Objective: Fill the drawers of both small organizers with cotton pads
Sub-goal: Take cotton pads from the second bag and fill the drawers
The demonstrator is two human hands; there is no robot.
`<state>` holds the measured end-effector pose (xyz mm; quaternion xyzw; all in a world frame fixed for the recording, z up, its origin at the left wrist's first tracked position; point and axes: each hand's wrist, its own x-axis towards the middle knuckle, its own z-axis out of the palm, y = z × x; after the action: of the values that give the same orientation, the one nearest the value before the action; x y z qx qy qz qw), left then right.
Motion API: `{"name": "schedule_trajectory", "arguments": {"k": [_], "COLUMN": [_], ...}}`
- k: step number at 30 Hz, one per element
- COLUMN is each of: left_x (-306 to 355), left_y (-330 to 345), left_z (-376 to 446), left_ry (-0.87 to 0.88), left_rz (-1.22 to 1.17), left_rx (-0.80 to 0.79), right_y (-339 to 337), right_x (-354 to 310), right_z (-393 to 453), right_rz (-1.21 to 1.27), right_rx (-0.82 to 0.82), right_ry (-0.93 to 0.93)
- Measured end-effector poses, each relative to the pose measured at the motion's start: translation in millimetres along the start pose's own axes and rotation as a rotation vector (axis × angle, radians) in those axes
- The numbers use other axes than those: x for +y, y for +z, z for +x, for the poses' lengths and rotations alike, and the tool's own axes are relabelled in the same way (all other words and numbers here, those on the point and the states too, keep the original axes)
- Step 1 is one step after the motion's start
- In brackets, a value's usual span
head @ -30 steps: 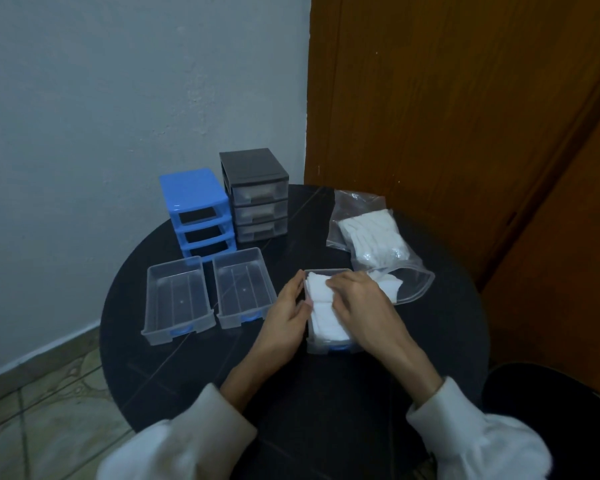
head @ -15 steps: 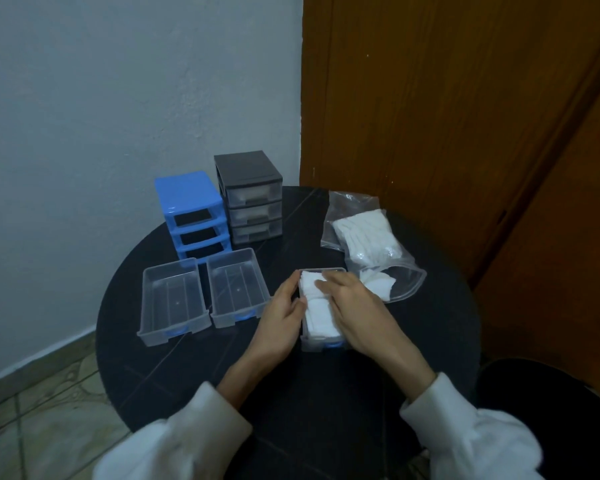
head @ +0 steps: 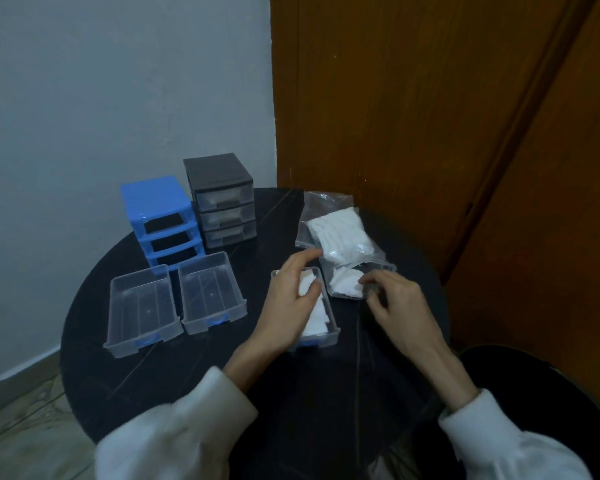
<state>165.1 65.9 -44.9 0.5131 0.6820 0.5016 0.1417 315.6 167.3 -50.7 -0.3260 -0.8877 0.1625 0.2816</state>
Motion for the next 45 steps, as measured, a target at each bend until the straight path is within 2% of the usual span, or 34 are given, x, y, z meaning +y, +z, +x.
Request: {"name": "schedule_trajectory", "arguments": {"k": [4, 12, 19, 24, 31, 35, 37, 40, 42, 45], "left_x": [5, -1, -6, -8, -3, -5, -11, -24, -31, -37], "left_y": [21, 39, 39, 38, 26, 0, -14, -27, -30, -26], "left_z": [19, 26, 27, 28, 25, 12, 0, -16, -20, -22], "left_ry": [-0.013, -0.050, -0.004, -0.015, -0.005, 0.012, -0.002, -0.065, -0.111, -0.177], "left_rz": [0.031, 0.085, 0.166, 0.144, 0.037, -0.065, -0.079, -0.097, -0.095, -0.128], "left_rx": [-0.118, -0.105, -0.118, -0.116, -0.109, 0.004, 0.026, 0.024, 0.052, 0.012], "right_y": [13, 19, 15, 10, -2, -11, -13, -9, -3, 7], "right_x": [7, 8, 7, 10, 2, -9, -18, -31, -38, -48], "right_z": [7, 19, 15, 8, -1, -3, -1, 5, 9, 14], "right_rz": [-0.001, -0.111, -0.251, -0.216, -0.024, 0.013, 0.122, 0.349, 0.477, 0.675], "right_rx": [-0.139, -0.319, -0.243, -0.230, -0.076, 0.025, 0.036, 0.038, 0.021, -0.095], "right_ry": [-0.012, -0.090, -0.165, -0.169, -0.146, -0.139, -0.120, -0.014, 0.123, 0.299]}}
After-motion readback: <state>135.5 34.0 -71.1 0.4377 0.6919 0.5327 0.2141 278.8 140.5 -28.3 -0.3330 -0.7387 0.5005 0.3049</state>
